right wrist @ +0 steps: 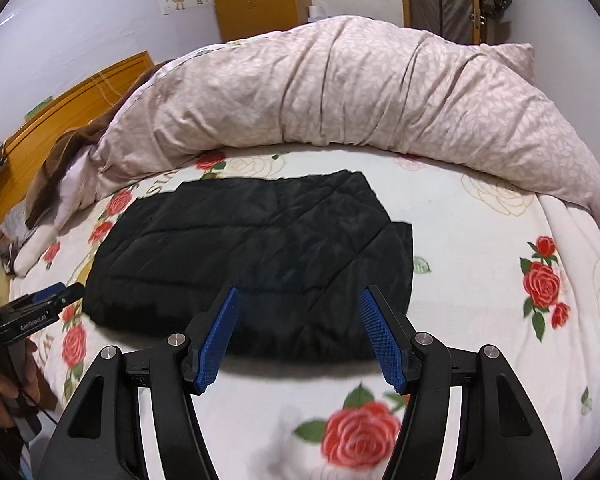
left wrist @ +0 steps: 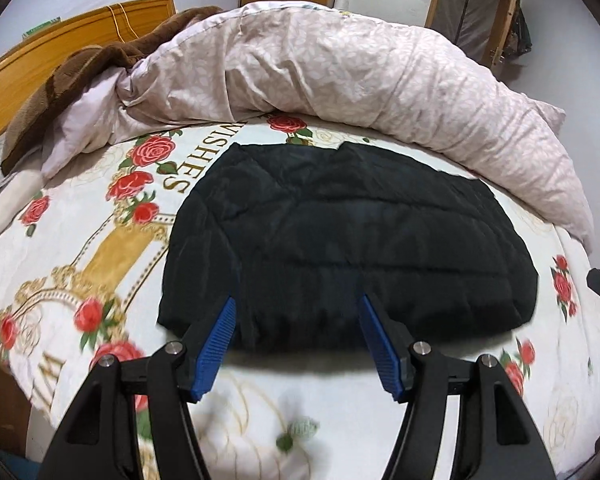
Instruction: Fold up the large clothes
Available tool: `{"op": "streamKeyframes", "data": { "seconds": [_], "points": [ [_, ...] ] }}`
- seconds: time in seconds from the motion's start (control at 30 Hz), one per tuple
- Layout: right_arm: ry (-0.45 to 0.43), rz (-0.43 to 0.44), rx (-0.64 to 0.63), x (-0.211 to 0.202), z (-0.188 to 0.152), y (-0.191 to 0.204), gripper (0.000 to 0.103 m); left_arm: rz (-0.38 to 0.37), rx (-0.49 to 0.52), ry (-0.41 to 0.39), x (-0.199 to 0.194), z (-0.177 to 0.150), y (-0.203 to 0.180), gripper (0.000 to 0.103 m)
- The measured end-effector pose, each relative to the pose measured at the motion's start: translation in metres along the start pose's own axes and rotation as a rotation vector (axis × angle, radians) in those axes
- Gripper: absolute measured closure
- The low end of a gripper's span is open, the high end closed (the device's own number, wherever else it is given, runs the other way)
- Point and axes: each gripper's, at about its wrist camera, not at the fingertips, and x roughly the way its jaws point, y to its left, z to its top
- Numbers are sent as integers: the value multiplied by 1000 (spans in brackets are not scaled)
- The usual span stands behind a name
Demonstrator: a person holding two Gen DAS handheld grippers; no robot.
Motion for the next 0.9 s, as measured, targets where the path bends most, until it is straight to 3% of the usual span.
{"op": "streamKeyframes", "data": {
  "seconds": [0.33,0.9],
  "points": [
    [-23,-17,-3,-61,-60,18,37,-10,22,-20,-67,-48,-21,36],
    [-44,-20,-61,-144,-116,54,37,-36,44,-22,-144,-106,-31,35]
  ]
}}
